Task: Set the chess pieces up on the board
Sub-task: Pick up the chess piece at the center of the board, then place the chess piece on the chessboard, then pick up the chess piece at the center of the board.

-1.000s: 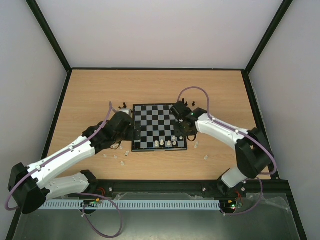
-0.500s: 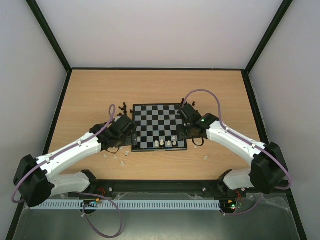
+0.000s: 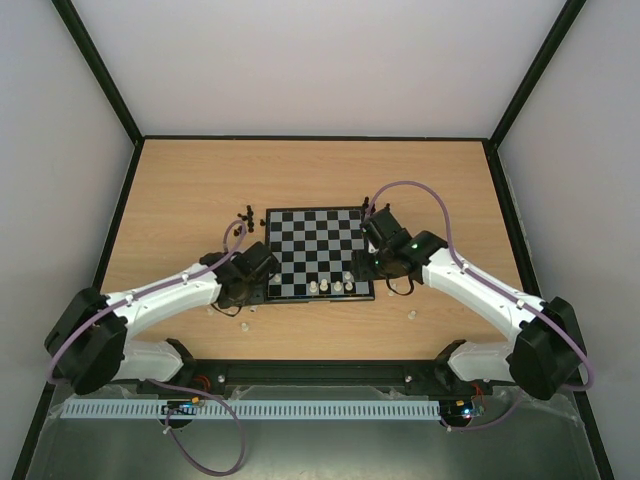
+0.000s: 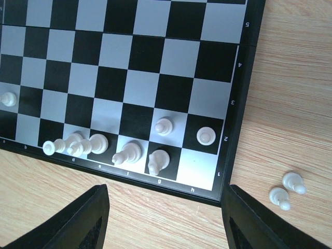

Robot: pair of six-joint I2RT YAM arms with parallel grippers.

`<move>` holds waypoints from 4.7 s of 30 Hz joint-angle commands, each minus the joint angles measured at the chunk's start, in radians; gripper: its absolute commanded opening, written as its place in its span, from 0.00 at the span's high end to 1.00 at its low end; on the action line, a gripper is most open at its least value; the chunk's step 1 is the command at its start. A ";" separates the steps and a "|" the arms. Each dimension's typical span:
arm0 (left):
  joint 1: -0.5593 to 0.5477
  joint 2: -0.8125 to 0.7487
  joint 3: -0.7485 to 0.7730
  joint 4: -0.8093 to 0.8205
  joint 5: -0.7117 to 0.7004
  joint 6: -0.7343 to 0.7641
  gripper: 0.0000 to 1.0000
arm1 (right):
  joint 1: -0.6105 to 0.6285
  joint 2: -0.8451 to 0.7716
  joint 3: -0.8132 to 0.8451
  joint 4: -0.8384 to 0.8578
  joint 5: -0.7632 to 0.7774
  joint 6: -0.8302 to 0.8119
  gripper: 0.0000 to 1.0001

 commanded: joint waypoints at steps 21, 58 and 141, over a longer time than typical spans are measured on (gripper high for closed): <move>0.066 0.048 -0.052 0.101 -0.038 0.013 0.65 | 0.009 -0.024 -0.027 -0.002 -0.038 -0.018 0.40; 0.107 0.117 -0.043 0.149 -0.031 0.064 0.98 | 0.009 -0.025 -0.035 0.005 -0.050 -0.021 0.41; -0.075 0.012 0.281 0.156 0.029 0.268 0.17 | -0.159 0.116 -0.015 -0.046 0.123 0.028 0.41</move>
